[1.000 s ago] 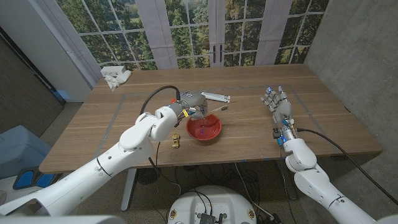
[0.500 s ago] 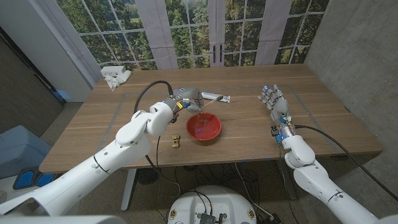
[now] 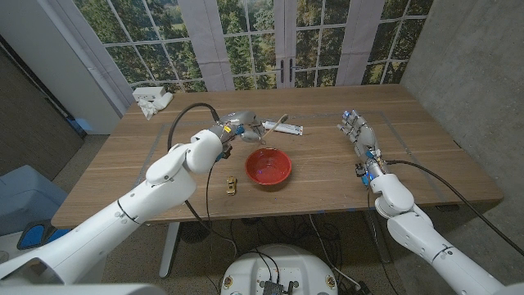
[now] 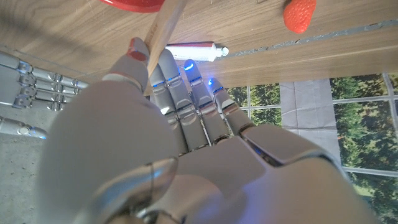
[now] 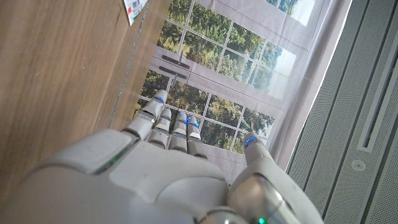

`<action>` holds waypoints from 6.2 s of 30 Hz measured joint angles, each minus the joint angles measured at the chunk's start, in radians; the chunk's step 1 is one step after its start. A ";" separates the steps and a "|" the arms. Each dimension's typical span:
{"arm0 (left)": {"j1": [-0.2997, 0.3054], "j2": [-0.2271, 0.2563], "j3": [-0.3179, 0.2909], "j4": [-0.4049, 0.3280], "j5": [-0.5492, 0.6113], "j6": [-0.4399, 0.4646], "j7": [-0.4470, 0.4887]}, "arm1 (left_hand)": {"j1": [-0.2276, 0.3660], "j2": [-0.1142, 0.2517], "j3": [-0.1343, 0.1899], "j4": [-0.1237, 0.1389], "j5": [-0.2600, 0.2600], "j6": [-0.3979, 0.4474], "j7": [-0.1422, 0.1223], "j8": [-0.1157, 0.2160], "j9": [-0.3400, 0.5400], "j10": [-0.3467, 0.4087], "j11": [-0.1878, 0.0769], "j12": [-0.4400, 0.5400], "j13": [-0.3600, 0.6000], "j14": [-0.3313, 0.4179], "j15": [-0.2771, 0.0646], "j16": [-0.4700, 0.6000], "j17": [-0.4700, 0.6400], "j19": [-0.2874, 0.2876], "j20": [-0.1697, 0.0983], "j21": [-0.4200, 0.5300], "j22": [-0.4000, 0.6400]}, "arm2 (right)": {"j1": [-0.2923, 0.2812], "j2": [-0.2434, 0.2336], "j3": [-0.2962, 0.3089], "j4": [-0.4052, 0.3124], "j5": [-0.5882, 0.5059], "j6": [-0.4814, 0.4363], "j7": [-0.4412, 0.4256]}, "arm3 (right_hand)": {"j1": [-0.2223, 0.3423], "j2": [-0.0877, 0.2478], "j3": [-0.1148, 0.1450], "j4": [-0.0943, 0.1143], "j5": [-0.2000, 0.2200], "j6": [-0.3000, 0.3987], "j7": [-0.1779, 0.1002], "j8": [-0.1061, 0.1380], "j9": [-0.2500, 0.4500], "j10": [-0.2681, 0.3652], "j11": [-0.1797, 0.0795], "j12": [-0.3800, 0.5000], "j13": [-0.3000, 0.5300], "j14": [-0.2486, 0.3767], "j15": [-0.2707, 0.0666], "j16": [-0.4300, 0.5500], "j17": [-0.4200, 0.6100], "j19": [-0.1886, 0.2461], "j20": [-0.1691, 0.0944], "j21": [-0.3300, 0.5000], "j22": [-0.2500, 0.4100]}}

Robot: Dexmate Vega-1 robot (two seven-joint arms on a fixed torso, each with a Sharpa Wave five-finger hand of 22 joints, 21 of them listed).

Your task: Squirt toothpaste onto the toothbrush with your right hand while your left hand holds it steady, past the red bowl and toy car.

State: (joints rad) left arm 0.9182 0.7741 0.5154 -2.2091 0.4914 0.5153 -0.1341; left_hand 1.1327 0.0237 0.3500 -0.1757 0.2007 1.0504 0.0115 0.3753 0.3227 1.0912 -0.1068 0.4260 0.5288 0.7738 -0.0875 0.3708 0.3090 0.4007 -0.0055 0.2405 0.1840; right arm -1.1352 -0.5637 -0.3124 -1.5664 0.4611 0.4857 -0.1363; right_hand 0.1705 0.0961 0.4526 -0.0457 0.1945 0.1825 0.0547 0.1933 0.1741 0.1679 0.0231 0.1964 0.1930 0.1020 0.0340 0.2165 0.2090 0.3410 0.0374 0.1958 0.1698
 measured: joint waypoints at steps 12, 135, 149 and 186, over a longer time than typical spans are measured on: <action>-0.021 0.034 -0.018 -0.034 -0.143 0.081 0.041 | 0.006 -0.006 -0.008 -0.003 0.000 0.006 0.006 0.000 -0.006 0.005 0.005 0.000 0.002 0.007 0.000 0.000 0.005 0.005 0.005 0.000 0.000 | 0.022 -0.035 -0.012 -0.028 -0.038 -0.050 -0.006 | 0.040 -0.002 0.019 -0.036 0.000 0.014 -0.003 0.000 0.000 0.006 -0.006 0.000 0.000 -0.004 -0.004 0.000 0.000 -0.007 -0.007 0.000 0.000; 0.057 0.233 -0.284 0.192 -1.331 0.001 0.246 | 0.024 -0.023 -0.040 0.001 0.020 -0.021 0.043 -0.032 0.031 0.012 0.013 0.003 0.046 0.036 -0.011 0.000 0.013 0.036 0.011 0.008 0.004 | 0.570 -0.038 -0.422 0.039 -0.655 -0.426 0.161 | 0.130 0.020 0.033 -0.113 -0.013 0.078 -0.032 0.007 0.010 0.027 -0.023 0.000 0.000 -0.004 -0.029 0.000 0.000 -0.027 -0.009 -0.003 0.000; 0.074 0.242 -0.291 0.202 -1.369 -0.023 0.229 | 0.024 -0.023 -0.042 0.001 0.023 -0.020 0.044 -0.039 0.037 0.012 0.013 -0.001 0.053 0.036 -0.011 0.000 0.013 0.041 0.016 0.008 0.004 | 0.630 -0.014 -0.472 0.073 -0.749 -0.467 0.176 | 0.159 0.025 0.037 -0.126 -0.013 0.076 -0.034 0.007 0.010 0.032 -0.029 0.000 0.000 -0.006 -0.031 0.000 0.000 -0.023 -0.013 -0.003 0.000; 0.087 0.250 -0.291 0.237 -1.393 -0.074 0.207 | 0.024 -0.023 -0.054 0.001 0.026 -0.020 0.044 -0.047 0.044 0.012 0.013 0.000 0.058 0.036 -0.011 0.000 0.013 0.041 0.016 0.011 0.009 | 0.780 0.086 -0.631 0.243 -0.948 -0.619 0.182 | 0.317 0.012 0.069 -0.152 -0.009 0.049 -0.068 0.007 0.010 0.021 -0.065 0.000 0.000 -0.005 -0.066 0.000 -0.009 -0.022 -0.036 -0.003 0.000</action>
State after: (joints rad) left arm 1.0050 1.0245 0.2245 -1.9720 -0.9014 0.4415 0.0733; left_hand 1.1562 0.0002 0.2964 -0.1742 0.2271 1.0305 0.0553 0.3281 0.3669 1.1037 -0.0939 0.4258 0.5864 0.8094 -0.0980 0.3707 0.3224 0.4418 0.0107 0.2518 0.1935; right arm -0.3551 -0.4779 -0.9437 -1.3238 -0.4871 -0.1333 0.0457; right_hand 0.4873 0.1082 0.5219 -0.1972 0.1856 0.2318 -0.0129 0.2003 0.1839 0.1893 -0.0415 0.1964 0.1930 0.0965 -0.0324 0.2165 0.1998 0.3194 0.0017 0.1928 0.1698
